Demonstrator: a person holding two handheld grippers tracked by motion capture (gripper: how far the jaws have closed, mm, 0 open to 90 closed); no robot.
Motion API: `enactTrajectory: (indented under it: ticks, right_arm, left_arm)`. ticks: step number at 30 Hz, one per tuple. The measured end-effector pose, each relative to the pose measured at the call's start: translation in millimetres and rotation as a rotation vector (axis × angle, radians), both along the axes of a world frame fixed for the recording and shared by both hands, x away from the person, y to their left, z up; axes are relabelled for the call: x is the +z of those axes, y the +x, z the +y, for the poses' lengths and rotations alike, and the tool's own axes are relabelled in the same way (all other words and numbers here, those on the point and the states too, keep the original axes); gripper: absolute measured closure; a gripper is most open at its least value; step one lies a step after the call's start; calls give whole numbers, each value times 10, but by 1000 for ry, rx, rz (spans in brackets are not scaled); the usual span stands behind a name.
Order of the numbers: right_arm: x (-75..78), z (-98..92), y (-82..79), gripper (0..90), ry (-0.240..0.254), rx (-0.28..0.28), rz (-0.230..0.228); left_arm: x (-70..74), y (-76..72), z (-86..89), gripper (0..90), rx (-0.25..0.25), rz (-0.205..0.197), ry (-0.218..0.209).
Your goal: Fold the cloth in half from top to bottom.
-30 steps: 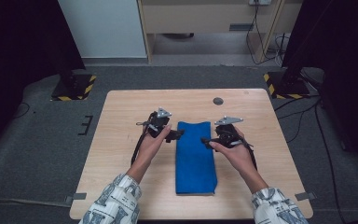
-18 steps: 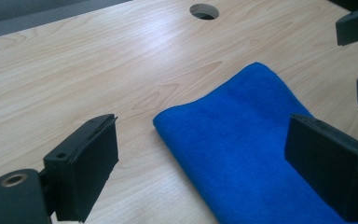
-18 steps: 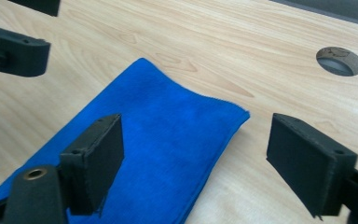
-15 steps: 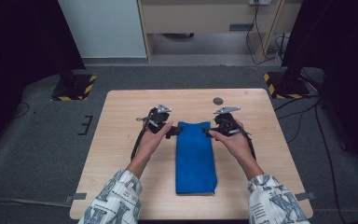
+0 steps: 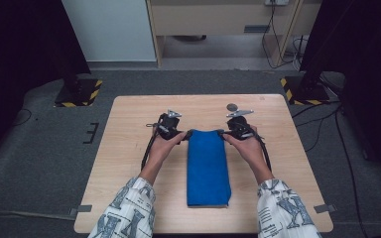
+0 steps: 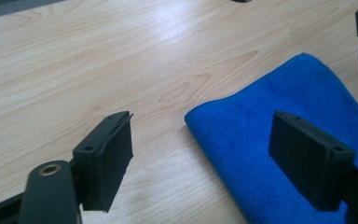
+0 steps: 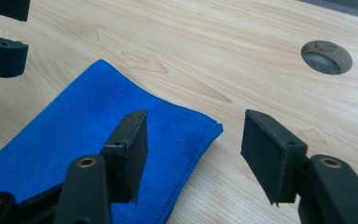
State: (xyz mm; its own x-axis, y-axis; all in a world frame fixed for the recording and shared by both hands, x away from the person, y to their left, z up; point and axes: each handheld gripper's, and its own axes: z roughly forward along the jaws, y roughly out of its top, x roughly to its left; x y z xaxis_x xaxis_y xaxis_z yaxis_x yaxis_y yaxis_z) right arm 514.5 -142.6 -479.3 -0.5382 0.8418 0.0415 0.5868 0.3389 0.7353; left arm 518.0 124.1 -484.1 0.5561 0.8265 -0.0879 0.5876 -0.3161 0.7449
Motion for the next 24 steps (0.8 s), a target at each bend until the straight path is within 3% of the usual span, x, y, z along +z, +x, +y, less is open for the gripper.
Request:
enactTrajectory:
  ticks: [8, 20, 24]
  right_arm:
    - [-117, 25, 68, 417, -5, -27, 32]
    - [-352, 35, 270, 450, 36, -76, 96]
    - [-387, 80, 288, 452, 17, -74, 107]
  left_arm:
    - [-104, 47, -53, 268, -4, 10, 15]
    - [-331, 167, -98, 312, -6, 34, 14]
    - [-351, 191, -147, 327, -3, 51, 49]
